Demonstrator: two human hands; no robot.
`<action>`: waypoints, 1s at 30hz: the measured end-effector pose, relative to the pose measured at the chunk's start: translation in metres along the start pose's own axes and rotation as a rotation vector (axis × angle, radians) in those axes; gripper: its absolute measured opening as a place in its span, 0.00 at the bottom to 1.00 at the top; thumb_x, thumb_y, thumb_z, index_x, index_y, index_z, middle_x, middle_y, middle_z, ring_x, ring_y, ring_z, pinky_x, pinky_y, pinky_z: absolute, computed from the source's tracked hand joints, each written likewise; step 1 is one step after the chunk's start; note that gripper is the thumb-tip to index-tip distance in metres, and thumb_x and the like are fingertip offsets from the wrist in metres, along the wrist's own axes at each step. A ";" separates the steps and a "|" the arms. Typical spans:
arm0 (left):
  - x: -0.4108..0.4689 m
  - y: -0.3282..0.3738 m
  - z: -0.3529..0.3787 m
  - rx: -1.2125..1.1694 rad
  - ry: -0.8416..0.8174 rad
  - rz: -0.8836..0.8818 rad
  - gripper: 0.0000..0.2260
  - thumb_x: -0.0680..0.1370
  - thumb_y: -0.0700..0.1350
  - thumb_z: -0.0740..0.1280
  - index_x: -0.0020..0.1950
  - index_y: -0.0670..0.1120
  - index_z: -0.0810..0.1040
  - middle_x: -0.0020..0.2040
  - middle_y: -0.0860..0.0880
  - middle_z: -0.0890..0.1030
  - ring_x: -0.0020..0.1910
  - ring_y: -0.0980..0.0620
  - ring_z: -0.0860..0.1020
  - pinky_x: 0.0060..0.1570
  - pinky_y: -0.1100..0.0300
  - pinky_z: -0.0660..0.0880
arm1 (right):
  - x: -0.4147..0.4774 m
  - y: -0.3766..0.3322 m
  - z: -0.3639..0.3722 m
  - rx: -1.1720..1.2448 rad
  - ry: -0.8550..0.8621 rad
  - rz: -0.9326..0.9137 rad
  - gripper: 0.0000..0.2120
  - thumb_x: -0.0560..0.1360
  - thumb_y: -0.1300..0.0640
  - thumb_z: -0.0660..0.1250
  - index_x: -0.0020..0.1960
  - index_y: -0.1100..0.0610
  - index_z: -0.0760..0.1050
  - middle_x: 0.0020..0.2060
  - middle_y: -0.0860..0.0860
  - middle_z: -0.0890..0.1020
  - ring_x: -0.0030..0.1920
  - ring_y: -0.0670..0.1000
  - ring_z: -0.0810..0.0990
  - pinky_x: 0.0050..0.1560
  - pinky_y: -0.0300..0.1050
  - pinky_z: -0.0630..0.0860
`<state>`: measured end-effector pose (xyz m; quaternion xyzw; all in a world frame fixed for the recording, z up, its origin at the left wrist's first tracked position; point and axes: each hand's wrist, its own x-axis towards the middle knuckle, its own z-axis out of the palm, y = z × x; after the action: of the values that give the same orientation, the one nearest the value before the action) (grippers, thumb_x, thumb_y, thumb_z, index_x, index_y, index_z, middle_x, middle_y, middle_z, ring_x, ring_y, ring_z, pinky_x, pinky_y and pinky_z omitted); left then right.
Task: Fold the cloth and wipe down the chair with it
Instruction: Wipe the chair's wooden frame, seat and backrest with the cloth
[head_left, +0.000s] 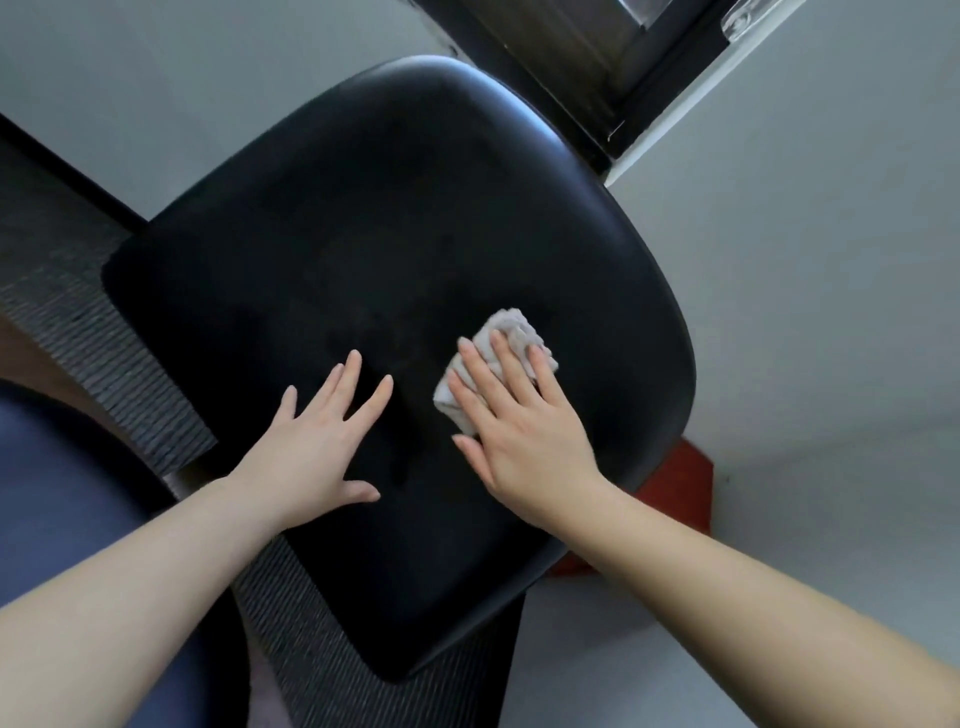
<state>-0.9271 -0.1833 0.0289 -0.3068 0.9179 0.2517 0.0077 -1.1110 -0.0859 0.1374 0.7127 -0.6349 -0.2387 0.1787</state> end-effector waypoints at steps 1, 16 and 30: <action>0.000 -0.002 0.003 0.023 0.010 0.008 0.52 0.73 0.64 0.69 0.78 0.53 0.31 0.77 0.43 0.28 0.78 0.47 0.36 0.76 0.41 0.50 | 0.019 -0.006 0.000 0.010 0.006 0.021 0.29 0.79 0.43 0.55 0.75 0.57 0.62 0.77 0.56 0.56 0.77 0.60 0.50 0.75 0.61 0.49; -0.032 -0.012 0.054 0.002 0.029 0.019 0.51 0.74 0.60 0.71 0.77 0.52 0.34 0.77 0.41 0.31 0.77 0.47 0.38 0.75 0.43 0.52 | 0.026 -0.034 0.009 -0.003 -0.056 -0.006 0.30 0.80 0.43 0.52 0.78 0.56 0.55 0.78 0.56 0.49 0.77 0.60 0.45 0.75 0.61 0.45; -0.084 0.015 0.090 0.040 -0.268 0.141 0.41 0.80 0.50 0.63 0.79 0.50 0.34 0.76 0.41 0.28 0.80 0.46 0.41 0.76 0.49 0.49 | -0.090 -0.065 0.025 0.029 -0.204 -0.182 0.30 0.78 0.46 0.53 0.75 0.61 0.61 0.77 0.59 0.56 0.76 0.64 0.50 0.75 0.62 0.48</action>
<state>-0.8800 -0.0838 -0.0282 -0.2051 0.9326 0.2722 0.1185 -1.0788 0.0129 0.0909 0.7417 -0.5861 -0.3161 0.0804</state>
